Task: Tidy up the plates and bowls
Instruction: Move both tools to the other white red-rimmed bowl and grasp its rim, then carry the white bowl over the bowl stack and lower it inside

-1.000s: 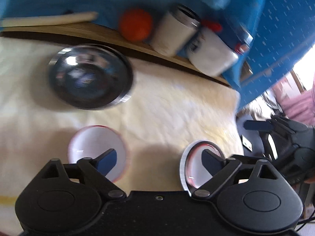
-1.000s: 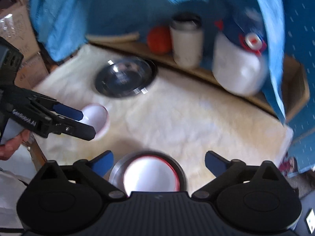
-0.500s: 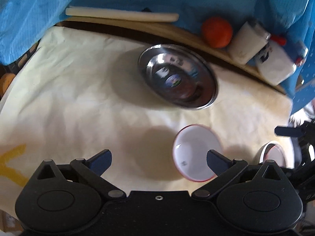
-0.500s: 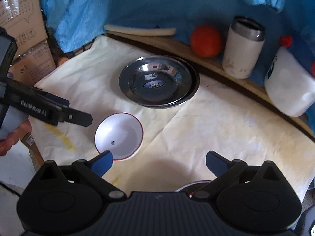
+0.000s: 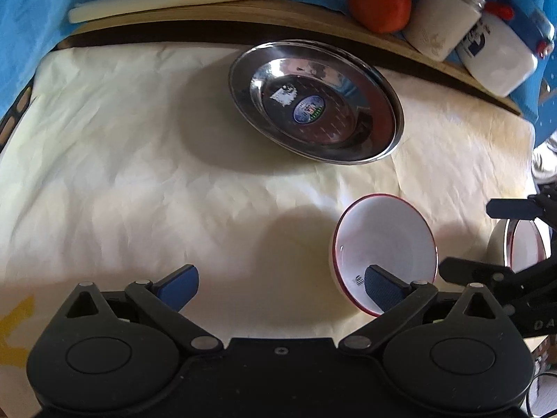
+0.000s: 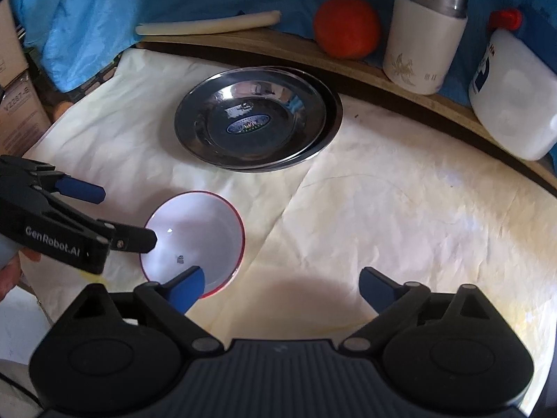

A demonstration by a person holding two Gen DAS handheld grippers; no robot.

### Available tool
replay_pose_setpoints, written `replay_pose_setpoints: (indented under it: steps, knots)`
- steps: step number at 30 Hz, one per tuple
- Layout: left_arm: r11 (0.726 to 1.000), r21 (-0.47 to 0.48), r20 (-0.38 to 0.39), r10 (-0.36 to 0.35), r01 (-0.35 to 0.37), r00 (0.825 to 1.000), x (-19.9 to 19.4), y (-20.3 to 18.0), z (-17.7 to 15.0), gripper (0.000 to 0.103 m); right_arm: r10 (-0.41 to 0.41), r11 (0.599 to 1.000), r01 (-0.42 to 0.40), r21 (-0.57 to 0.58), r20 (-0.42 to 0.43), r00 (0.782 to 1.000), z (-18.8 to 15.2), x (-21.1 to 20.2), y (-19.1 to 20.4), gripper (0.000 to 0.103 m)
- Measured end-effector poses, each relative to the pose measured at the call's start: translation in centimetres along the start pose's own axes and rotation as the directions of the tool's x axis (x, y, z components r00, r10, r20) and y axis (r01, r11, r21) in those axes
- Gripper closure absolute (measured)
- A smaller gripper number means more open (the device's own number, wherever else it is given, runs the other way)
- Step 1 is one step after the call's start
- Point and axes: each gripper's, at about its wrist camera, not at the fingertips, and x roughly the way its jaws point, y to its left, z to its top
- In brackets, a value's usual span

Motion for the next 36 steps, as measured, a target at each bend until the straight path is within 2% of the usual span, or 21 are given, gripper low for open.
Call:
replay_pose_setpoints:
  steps: [2,10,15,19,25,30,36]
  knots:
    - [1.000,0.015,-0.005,-0.004,0.004,1.000,0.2,-0.2,0.1,0.004,0.004,1.000,-0.004,0.002,-0.009,1.000,0.0,0.4,0.2,0.016]
    - [0.999,0.052,-0.026,-0.011,0.012,1.000,0.5,-0.8,-0.1,0.010,0.022,1.000,-0.021,0.018,-0.033,0.999,-0.2,1.0,0.5,0.021]
    - [0.998,0.061,-0.030,-0.013,0.015,0.999,0.5,-1.1,-0.3,0.026,0.050,0.998,-0.049,0.037,-0.035,0.998,-0.2,1.2,0.6,0.031]
    - [0.998,0.051,-0.036,-0.037,0.039,0.999,0.5,-1.3,-0.2,0.038,0.081,0.996,-0.079,0.051,-0.037,0.996,-0.2,1.5,0.8,0.046]
    - [0.995,0.046,-0.043,-0.082,0.084,0.996,0.7,-1.8,-0.1,0.064,0.121,0.990,-0.117,0.074,-0.043,0.992,-0.1,1.9,1.0,0.069]
    - [0.992,0.030,-0.050,-0.122,0.124,0.991,0.8,-2.1,0.0,0.086,0.144,0.987,-0.140,0.083,-0.046,0.988,0.0,2.0,1.2,0.080]
    - [0.991,-0.007,-0.049,-0.133,0.133,0.990,0.9,-1.8,0.1,0.088,0.180,0.974,-0.173,0.144,-0.037,0.983,-0.2,2.2,0.4,0.085]
